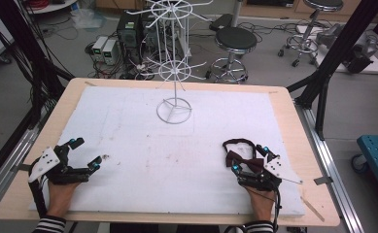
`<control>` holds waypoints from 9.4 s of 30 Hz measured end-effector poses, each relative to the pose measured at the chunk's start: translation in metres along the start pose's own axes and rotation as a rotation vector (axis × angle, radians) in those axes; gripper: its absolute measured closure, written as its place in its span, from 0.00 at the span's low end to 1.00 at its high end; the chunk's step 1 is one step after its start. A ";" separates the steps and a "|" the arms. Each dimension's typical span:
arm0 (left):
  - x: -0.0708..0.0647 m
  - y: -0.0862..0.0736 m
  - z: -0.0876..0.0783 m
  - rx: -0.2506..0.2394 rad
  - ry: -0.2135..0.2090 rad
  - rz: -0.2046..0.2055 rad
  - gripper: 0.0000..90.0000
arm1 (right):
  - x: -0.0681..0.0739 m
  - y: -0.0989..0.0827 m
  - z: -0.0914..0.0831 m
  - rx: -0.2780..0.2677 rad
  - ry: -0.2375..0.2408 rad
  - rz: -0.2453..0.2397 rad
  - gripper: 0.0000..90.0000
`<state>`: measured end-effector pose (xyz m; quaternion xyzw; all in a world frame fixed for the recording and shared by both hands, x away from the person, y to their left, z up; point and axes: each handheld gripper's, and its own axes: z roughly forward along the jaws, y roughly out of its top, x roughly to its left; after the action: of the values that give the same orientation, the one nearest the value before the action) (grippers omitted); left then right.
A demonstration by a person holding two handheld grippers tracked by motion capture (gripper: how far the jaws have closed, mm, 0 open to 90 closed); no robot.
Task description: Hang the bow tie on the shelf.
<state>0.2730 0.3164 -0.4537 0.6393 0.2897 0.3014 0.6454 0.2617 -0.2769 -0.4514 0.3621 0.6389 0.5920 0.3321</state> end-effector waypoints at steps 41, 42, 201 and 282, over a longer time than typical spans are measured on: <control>0.000 0.000 0.000 -0.011 0.000 -0.007 0.05 | -0.028 0.040 -0.013 0.073 0.115 0.025 0.01; 0.000 0.000 0.000 -0.011 0.000 -0.007 0.05 | -0.030 0.046 -0.014 0.092 0.119 0.019 0.01; 0.000 0.000 -0.001 -0.014 -0.003 -0.011 0.05 | -0.034 0.140 0.101 0.279 0.255 0.063 0.85; 0.001 0.000 -0.001 -0.017 -0.004 -0.013 0.05 | 0.023 0.174 0.195 0.242 0.243 0.043 0.85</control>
<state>0.2729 0.3176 -0.4540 0.6327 0.2900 0.2985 0.6531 0.4284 -0.1503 -0.2937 0.3387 0.7329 0.5574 0.1935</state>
